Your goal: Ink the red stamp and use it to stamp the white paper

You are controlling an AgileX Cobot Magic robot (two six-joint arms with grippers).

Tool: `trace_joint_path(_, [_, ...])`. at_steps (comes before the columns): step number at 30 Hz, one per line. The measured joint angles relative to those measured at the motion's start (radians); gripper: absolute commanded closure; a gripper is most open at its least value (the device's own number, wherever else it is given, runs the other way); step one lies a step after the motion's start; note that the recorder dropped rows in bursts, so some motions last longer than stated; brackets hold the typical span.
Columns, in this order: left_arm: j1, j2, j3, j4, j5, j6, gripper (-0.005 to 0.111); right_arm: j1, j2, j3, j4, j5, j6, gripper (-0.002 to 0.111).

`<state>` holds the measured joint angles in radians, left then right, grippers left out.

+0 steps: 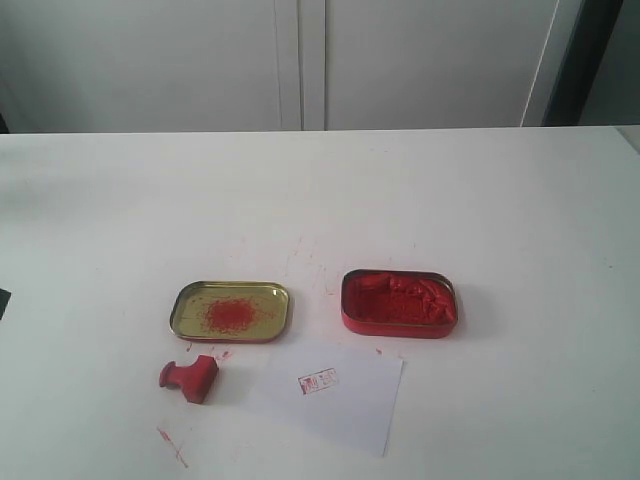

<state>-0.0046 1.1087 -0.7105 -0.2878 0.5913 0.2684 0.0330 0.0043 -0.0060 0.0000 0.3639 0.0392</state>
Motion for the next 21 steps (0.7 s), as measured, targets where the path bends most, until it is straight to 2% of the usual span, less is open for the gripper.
trace_joint_path(21, [0.0, -0.025, 0.0, 0.014, -0.005, 0.0, 0.107, 0.0, 0.0, 0.0, 0.0, 0.0, 0.002, 0.108])
